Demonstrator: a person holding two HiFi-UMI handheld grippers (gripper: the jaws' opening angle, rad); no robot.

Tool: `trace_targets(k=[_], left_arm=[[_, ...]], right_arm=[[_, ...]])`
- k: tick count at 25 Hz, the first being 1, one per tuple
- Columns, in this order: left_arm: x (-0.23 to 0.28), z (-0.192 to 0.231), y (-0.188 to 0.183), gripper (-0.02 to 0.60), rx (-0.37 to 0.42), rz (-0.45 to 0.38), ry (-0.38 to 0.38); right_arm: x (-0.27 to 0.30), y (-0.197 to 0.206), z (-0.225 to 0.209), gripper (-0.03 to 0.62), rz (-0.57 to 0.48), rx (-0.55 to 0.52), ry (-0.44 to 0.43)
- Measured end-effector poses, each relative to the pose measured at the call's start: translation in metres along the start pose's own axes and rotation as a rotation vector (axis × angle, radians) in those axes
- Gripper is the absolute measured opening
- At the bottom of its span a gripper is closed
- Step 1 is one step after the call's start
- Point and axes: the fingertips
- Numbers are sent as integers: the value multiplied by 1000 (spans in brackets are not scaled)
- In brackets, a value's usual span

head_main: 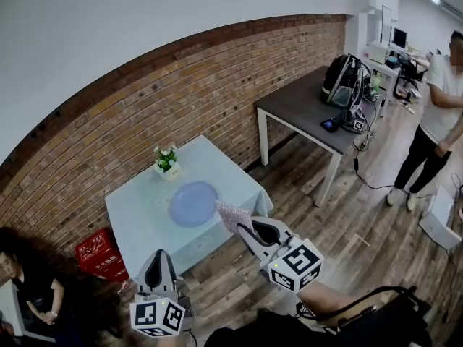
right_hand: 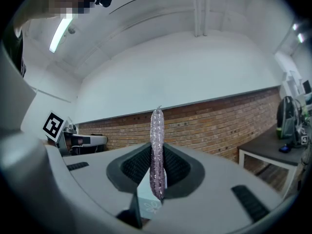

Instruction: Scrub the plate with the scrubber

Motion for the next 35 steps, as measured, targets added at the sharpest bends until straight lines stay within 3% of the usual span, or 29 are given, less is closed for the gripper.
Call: trace_targets(k=[13,22,35], left_arm=[[57,30,2,9,-8,6,28],[109,86,-3,9,-17,-3,98],[180,176,5,9,-41,46,170]], right_arm=[[52,0,-26,72,18,1,23],[117,-7,-34,72,44,-8,90],[237,3,-48,72,109,7,148]])
Point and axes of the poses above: the fingertips, and each gripper's own axes: x forward along the fingers, z to its left, y out of its underside, and after that the axes turned 8 degrees about z, right-handed
